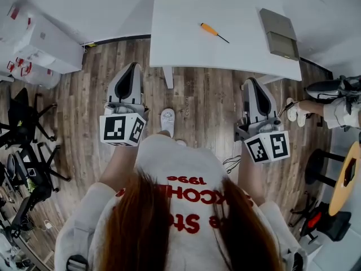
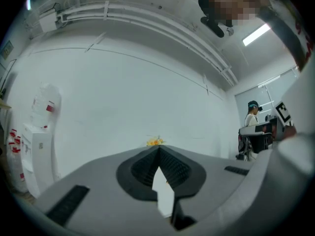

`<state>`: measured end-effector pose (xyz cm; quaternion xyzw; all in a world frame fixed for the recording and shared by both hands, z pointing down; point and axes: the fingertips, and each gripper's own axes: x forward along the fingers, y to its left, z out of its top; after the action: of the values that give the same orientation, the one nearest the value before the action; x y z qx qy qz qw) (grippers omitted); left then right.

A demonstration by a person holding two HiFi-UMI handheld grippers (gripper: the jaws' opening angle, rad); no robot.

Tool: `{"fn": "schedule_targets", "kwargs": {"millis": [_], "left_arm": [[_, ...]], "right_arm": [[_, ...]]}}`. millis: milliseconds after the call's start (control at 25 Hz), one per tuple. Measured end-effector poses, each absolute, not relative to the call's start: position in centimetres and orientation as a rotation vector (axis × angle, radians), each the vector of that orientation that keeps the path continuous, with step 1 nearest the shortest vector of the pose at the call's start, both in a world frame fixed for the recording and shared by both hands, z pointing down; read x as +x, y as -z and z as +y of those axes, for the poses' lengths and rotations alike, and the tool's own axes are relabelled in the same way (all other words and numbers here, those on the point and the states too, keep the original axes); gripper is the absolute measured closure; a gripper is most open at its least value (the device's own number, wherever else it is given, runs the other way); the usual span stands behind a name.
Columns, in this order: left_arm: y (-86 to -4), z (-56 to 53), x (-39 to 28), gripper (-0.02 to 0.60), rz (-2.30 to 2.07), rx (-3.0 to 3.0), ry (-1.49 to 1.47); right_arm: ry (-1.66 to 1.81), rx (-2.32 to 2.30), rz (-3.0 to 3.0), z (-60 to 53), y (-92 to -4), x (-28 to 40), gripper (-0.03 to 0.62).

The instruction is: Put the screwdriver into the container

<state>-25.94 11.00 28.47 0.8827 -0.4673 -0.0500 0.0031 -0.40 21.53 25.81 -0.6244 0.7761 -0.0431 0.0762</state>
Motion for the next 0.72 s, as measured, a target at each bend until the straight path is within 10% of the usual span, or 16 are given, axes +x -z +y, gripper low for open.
{"fn": "schedule_targets", "kwargs": {"millis": [720], "left_arm": [[-28.6, -2.2, -24.6, 0.575, -1.365, 2.801, 0.17]], "right_arm": [[0.271, -1.799, 2.237, 8.5, -25.8, 0.4, 0.589]]}}
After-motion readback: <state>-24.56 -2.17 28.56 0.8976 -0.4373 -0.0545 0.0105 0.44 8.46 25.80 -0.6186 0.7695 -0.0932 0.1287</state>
